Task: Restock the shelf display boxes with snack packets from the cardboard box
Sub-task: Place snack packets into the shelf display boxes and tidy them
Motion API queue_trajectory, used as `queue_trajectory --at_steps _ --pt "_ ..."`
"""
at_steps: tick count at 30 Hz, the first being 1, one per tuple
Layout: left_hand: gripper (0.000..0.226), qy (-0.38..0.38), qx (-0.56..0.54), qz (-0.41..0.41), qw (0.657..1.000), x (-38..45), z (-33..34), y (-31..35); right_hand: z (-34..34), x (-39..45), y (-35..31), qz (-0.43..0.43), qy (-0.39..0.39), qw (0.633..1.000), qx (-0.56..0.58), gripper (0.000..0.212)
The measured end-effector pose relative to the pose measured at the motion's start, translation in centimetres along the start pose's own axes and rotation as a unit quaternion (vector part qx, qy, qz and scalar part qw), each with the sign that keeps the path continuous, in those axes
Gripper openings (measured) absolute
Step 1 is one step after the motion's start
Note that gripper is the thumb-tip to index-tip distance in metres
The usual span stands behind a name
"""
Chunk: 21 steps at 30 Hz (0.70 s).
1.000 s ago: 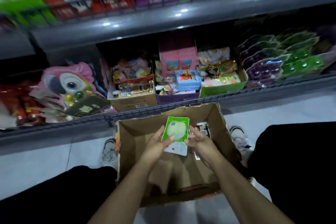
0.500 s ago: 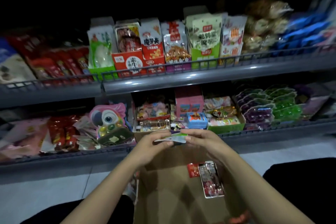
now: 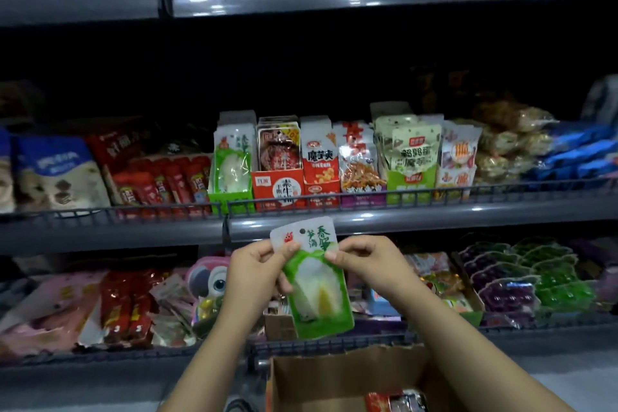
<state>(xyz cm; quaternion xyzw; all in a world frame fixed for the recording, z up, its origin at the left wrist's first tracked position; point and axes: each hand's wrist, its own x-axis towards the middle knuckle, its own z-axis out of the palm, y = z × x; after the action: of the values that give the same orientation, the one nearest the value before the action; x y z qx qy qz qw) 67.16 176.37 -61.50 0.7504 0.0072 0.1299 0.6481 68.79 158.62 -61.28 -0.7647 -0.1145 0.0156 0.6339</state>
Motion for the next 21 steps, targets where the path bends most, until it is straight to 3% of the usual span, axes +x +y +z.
queue_trajectory --at_steps 6,9,13,18,21 --pt "0.017 0.026 -0.056 0.025 0.998 3.4 -0.6 1.7 1.0 4.8 -2.3 -0.022 -0.022 0.998 -0.046 0.016" --pt "0.011 0.009 -0.077 0.024 0.997 5.3 -1.4 2.1 1.6 7.4 -3.9 -0.044 0.006 0.997 -0.056 0.021" --pt "0.007 -0.010 -0.030 0.014 0.999 7.5 -3.0 1.0 2.7 10.7 -6.0 -0.064 0.028 0.997 -0.037 0.023" --pt "0.013 0.095 -0.019 0.013 0.995 10.3 -4.6 -0.4 4.7 15.2 -8.7 -0.096 0.041 0.994 -0.038 0.020" --pt "0.028 0.144 -0.003 0.044 0.989 11.9 -5.4 -1.5 6.1 18.4 -9.9 -0.115 0.059 0.990 -0.056 0.017"
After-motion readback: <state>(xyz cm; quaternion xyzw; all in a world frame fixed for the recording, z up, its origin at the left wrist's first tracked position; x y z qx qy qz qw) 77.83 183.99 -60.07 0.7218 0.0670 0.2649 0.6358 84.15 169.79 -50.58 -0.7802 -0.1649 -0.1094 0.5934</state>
